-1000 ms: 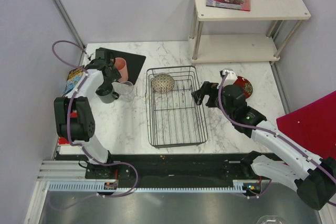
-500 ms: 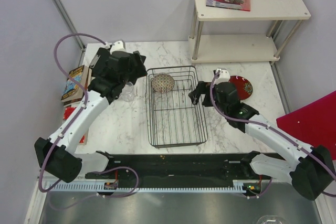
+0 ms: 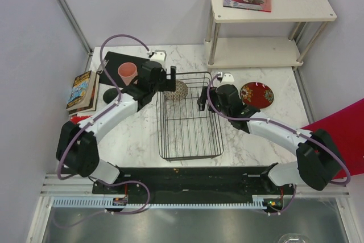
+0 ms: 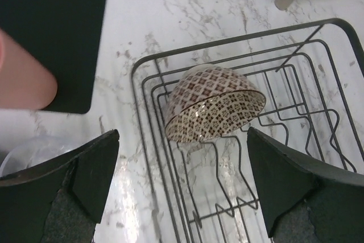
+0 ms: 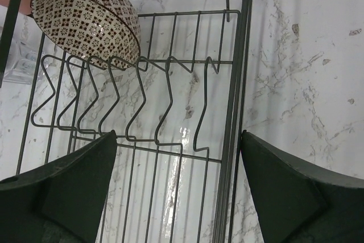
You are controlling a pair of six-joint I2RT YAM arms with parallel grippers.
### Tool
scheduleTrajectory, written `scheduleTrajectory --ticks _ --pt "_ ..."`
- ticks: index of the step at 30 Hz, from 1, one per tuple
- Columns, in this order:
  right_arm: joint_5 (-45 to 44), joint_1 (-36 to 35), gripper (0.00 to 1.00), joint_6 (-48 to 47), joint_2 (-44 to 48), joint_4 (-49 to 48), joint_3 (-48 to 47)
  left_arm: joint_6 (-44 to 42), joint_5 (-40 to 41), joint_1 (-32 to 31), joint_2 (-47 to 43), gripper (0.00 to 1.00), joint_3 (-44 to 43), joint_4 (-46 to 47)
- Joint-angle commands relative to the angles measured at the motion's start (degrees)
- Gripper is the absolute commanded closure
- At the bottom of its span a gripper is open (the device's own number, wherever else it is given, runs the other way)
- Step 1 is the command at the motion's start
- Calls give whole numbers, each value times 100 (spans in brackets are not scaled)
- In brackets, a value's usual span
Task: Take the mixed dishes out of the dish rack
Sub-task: Move the dish rack to the center of the board, then pick up the bowl from the dish rack.
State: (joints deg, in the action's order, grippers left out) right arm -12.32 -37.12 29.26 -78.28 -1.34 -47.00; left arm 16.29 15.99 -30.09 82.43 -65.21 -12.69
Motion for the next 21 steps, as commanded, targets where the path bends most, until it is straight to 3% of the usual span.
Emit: scheduleTrajectory --ticks 1,8,21 --pt "-52 -225 4 54 216 -288 -222 -1478 -640 -6 527 1 52 1602" --pt "-166 -225 4 -43 1024 -59 -11 -2279 -860 46 1134 19 -247 1734" --pt "-236 -225 3 -139 1719 117 77 -3044 -1220 134 1275 25 -159 1735"
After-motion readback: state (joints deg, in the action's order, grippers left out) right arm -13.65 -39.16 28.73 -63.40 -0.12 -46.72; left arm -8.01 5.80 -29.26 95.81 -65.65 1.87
